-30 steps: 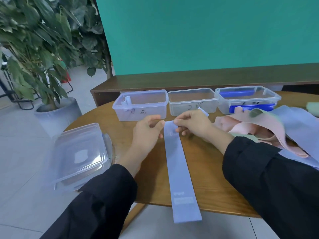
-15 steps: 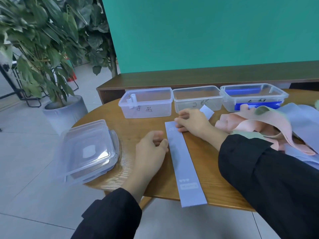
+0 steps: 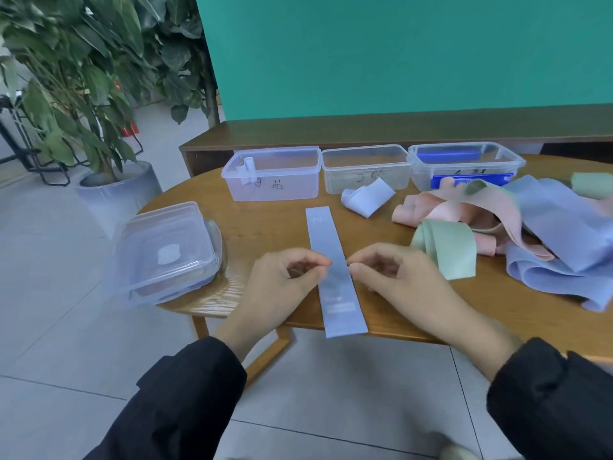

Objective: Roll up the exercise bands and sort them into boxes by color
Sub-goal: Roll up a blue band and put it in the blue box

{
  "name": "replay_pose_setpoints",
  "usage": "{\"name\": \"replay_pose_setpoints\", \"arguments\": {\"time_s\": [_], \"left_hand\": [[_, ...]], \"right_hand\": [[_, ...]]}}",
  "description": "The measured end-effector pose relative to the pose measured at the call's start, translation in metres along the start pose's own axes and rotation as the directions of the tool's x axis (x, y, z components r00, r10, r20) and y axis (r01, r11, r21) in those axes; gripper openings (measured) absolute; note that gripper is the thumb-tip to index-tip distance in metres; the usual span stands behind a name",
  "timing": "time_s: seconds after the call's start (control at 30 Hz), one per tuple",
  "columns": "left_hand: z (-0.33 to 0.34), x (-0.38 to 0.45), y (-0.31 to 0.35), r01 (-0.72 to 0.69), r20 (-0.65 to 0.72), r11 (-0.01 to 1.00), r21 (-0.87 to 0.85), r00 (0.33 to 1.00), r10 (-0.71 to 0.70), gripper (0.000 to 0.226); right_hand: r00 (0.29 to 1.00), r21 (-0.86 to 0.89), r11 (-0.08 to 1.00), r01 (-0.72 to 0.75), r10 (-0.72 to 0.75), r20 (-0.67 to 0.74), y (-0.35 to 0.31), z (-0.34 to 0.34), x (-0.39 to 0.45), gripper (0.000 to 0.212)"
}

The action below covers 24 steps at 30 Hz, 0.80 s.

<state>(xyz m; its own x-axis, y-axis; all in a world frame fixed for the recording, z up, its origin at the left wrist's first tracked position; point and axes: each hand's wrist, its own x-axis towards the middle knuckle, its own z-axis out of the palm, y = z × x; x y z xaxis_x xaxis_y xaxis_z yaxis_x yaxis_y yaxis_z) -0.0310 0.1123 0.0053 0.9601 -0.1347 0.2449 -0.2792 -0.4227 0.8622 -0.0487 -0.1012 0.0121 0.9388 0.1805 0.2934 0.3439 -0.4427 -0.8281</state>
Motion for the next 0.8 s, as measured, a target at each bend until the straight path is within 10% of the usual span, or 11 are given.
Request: {"name": "replay_pose_setpoints", "arguments": {"time_s": [0.27,0.53,0.8], "left_hand": [[0.002,-0.053,0.000,-0.176,0.055,0.984,0.025,0.983,0.175,0.020],[0.006,-0.062,-0.019,-0.583,0.095,0.759,0.289,0.807,0.583,0.017],[0.009,-0.058,-0.022,-0.615,0.067,0.675,0.409,0.757,0.650,0.002]], "right_hand": [[0.972,-0.047,0.984,0.169,-0.159,0.175,0.011,-0.012,-0.031,0.011],[0.941,-0.109,0.951,0.289,-0.261,0.215,0.013,-0.012,-0.036,0.010],[0.938,-0.166,0.930,0.329,-0.302,0.169,0.016,-0.006,-0.032,0.013]]}}
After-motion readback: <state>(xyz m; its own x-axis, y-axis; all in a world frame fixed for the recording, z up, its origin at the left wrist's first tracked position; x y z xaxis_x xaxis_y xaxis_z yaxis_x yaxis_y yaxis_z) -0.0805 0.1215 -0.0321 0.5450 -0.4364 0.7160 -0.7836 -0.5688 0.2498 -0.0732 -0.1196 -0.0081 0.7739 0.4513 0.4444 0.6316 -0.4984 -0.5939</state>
